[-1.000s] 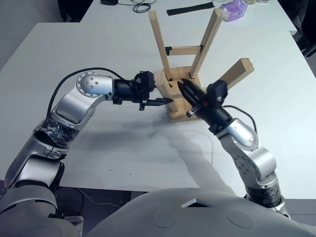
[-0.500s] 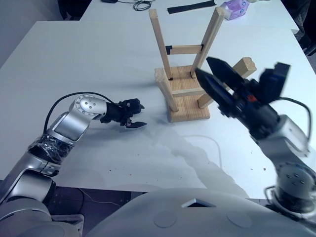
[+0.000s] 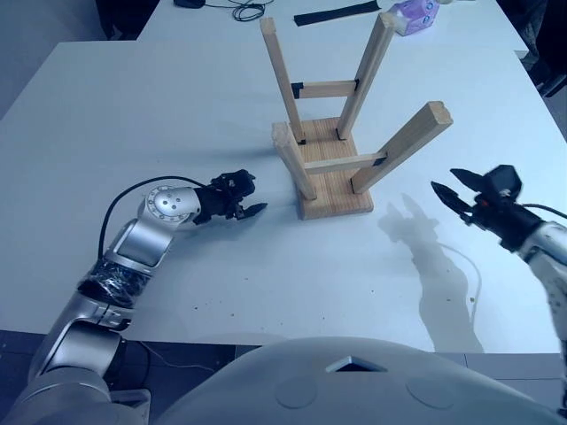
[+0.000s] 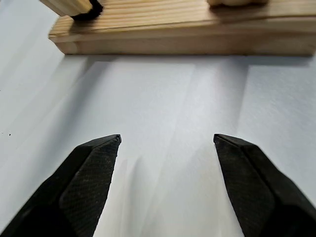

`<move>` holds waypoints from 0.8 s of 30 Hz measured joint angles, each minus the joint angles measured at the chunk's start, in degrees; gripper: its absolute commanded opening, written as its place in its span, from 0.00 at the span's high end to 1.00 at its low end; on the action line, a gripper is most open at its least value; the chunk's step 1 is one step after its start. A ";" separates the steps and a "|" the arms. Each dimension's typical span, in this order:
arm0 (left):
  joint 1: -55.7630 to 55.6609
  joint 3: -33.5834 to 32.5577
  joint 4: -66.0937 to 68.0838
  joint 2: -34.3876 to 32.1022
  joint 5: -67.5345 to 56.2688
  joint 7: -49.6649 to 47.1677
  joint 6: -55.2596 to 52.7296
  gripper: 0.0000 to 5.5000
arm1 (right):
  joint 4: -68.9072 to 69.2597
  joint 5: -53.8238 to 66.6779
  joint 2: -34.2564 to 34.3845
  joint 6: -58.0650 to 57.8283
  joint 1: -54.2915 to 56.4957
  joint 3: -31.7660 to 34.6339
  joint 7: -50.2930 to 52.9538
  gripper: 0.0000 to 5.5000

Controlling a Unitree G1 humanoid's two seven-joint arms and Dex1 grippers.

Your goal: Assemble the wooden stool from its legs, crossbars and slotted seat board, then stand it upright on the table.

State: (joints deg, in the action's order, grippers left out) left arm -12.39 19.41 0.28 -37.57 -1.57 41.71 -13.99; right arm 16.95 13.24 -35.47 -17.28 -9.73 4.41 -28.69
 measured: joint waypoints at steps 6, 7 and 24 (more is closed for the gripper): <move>-0.21 0.67 2.06 6.84 2.08 -2.56 2.70 0.36 | -12.68 -11.25 8.72 10.97 3.69 -11.39 4.35 0.60; -0.26 0.71 2.31 7.62 2.23 -2.87 3.32 0.36 | -14.21 -12.32 9.33 12.34 3.73 -12.33 4.62 0.60; 10.50 -2.35 -9.60 2.86 0.06 4.57 5.25 0.36 | -0.03 -15.41 7.60 11.10 -7.51 -14.83 1.16 0.60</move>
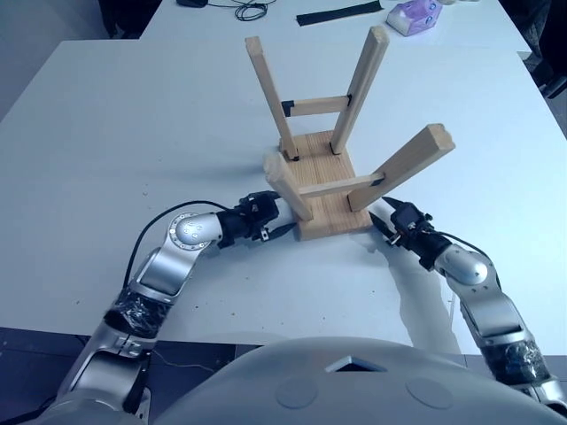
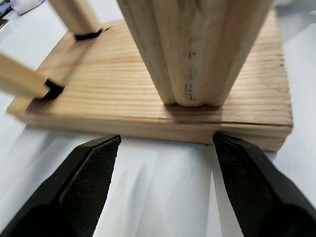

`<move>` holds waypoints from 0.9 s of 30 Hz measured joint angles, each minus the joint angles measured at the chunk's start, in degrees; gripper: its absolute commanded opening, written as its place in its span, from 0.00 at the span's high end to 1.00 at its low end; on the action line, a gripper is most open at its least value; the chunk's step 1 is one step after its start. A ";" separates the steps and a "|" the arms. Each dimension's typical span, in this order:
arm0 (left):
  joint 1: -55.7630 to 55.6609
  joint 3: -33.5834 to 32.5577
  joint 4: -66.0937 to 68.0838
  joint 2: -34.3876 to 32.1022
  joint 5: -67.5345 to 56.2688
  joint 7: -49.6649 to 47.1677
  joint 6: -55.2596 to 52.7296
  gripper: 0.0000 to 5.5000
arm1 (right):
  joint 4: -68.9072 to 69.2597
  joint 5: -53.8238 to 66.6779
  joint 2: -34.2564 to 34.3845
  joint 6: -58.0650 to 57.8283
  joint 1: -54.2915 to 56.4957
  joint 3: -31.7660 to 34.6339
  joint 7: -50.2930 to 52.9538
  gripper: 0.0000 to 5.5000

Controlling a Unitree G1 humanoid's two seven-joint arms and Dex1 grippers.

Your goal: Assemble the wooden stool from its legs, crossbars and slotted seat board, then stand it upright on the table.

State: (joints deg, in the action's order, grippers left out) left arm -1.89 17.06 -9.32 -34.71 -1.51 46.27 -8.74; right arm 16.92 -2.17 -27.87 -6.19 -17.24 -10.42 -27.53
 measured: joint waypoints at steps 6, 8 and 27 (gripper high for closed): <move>1.68 -2.00 -0.47 -2.02 0.27 0.41 -0.06 0.36 | 8.45 0.00 -1.68 -3.44 -6.23 -1.57 -2.38 0.60; 3.16 -2.02 -2.49 -2.32 0.00 0.85 -0.13 0.36 | 8.74 0.26 -1.52 -4.13 -6.34 -0.28 -2.08 0.60; 11.87 -21.58 -24.71 16.53 -9.78 -28.83 -17.79 0.23 | 29.25 5.88 19.03 -17.47 -5.05 14.35 23.02 0.44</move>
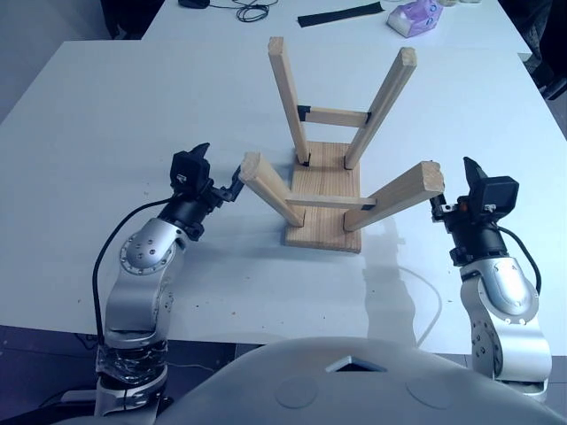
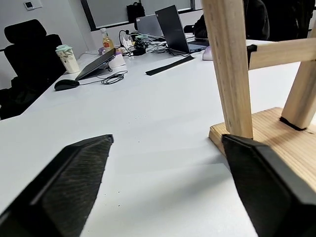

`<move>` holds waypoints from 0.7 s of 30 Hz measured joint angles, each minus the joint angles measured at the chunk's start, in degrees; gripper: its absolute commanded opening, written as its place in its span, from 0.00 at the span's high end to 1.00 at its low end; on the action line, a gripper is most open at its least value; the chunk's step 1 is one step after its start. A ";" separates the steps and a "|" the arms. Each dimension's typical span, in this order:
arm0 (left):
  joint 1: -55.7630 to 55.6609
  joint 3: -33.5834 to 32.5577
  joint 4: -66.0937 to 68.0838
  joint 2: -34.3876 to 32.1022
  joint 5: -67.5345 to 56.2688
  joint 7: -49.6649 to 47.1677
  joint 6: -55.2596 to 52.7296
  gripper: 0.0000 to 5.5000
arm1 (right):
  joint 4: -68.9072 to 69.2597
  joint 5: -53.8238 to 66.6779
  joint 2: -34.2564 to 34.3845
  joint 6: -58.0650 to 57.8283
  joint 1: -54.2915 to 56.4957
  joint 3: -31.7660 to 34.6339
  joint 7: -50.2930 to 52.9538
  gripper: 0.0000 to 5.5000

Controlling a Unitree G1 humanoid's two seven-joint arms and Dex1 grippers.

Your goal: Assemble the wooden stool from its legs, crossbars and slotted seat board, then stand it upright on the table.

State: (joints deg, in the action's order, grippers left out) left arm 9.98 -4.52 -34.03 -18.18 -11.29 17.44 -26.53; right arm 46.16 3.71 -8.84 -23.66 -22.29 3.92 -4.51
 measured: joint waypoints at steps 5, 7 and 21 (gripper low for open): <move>0.75 -1.34 -0.66 1.39 -0.14 -2.34 -0.92 0.23 | 0.25 -0.76 0.65 -1.16 1.34 0.66 1.49 0.44; 0.83 -1.89 -1.34 2.37 -0.06 -3.56 -0.91 0.23 | 0.47 -1.40 0.99 -1.20 1.35 1.05 2.35 0.44; -8.79 5.70 -9.65 -0.86 -0.20 -1.67 -7.44 0.23 | 5.73 -13.57 4.84 -12.36 7.63 -16.70 8.58 0.44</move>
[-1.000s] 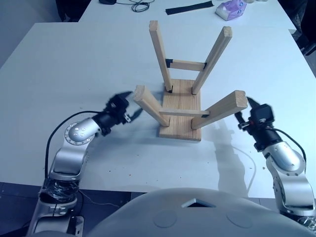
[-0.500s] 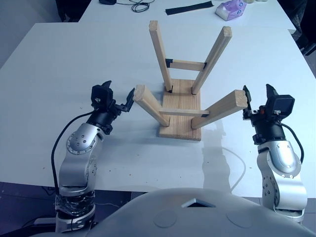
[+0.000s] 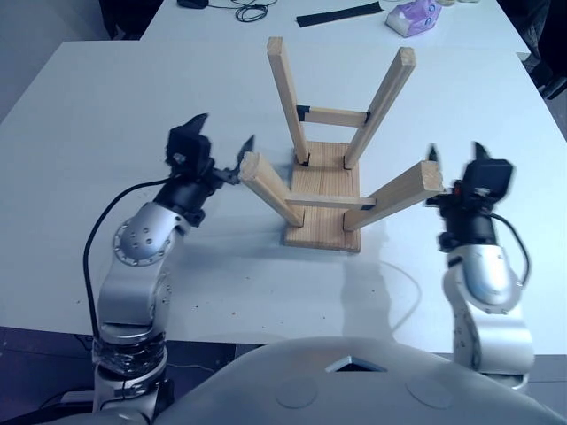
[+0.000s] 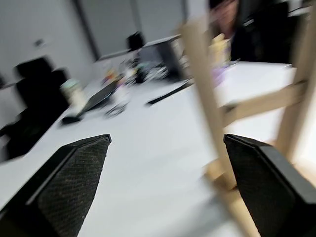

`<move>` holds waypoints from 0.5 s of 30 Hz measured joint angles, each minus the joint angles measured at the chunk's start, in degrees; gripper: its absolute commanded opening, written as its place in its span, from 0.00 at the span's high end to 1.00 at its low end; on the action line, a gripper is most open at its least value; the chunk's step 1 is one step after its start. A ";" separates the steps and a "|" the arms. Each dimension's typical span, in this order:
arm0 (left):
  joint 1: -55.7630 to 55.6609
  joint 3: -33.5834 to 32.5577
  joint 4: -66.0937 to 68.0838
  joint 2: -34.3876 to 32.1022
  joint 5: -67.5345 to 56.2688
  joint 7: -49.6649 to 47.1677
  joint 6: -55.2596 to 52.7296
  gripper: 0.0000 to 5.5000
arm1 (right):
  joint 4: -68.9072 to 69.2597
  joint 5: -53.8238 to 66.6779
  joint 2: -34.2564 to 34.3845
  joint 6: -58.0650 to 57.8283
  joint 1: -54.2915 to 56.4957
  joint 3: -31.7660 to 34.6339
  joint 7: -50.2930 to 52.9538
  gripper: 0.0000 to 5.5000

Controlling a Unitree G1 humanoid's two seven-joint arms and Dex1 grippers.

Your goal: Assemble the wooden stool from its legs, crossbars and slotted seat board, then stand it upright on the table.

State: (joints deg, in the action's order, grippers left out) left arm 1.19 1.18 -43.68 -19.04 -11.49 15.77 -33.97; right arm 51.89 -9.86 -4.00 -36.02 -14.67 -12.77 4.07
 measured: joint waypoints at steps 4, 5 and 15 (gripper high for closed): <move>-1.66 2.38 -1.93 0.90 2.28 -3.28 -4.38 0.23 | 0.45 -3.61 0.42 -2.69 0.58 -1.33 1.35 0.44; -1.94 2.90 -2.08 0.96 2.98 -3.79 -5.07 0.23 | 0.33 -3.84 0.44 -2.99 0.86 -1.17 1.39 0.44; 3.04 4.14 4.76 -3.99 5.65 -0.60 -0.41 0.23 | -2.38 -1.27 -1.27 -3.38 2.11 6.84 -3.42 0.44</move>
State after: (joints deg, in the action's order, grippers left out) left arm 4.23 5.31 -38.92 -23.03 -5.84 15.17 -34.39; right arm 49.52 -11.13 -5.27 -39.40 -12.56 -5.94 0.65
